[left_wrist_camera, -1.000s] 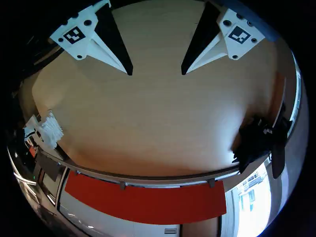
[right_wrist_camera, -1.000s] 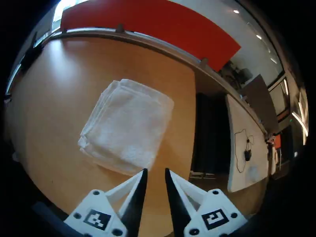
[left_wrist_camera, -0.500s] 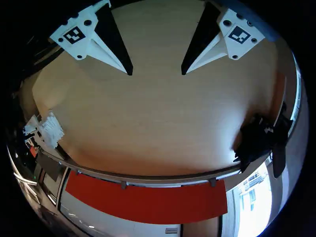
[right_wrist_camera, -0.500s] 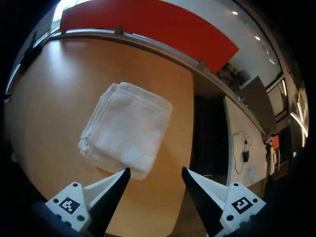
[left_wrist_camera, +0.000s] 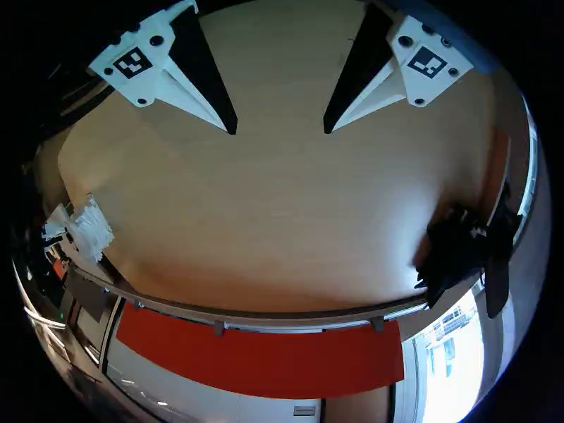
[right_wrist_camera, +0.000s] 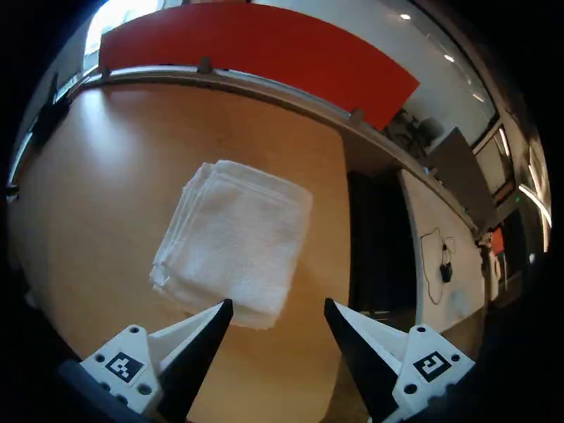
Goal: Fold towel
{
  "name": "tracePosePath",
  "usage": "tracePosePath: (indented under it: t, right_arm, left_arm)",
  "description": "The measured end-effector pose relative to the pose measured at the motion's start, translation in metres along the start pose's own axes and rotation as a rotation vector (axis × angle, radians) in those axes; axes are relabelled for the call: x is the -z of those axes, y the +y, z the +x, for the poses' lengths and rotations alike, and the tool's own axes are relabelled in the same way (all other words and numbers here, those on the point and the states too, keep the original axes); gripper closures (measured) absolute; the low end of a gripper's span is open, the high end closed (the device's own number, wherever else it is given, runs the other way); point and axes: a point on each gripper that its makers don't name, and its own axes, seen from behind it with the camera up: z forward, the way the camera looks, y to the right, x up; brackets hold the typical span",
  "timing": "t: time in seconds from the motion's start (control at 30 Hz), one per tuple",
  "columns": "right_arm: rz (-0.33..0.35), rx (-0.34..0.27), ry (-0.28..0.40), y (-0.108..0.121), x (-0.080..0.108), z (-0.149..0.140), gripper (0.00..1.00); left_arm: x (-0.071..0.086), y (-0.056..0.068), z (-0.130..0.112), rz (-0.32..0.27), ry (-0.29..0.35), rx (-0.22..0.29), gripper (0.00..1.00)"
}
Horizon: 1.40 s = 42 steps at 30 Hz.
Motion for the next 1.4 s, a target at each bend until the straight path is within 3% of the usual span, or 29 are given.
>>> tracePosePath:
  t: [0.4, 0.77, 1.07, 1.4]
  right_arm:
    - [0.038, -0.235, 0.029, -0.017, -0.001, 0.001, 0.00]
    - [0.033, -0.263, 0.069, -0.023, 0.005, 0.008, 0.00]
    - [0.000, -0.306, 0.201, -0.026, 0.019, 0.035, 0.00]
    - [-0.080, -0.354, 0.442, -0.022, 0.045, 0.076, 0.00]
  left_arm:
    - [0.002, -0.001, 0.003, 0.005, 0.008, -0.005, 0.09]
    - [0.004, -0.007, 0.014, 0.022, 0.040, -0.008, 0.09]
    - [0.010, -0.018, 0.044, 0.047, 0.105, -0.011, 0.09]
    - [0.014, -0.023, 0.068, 0.063, 0.155, -0.015, 0.10]
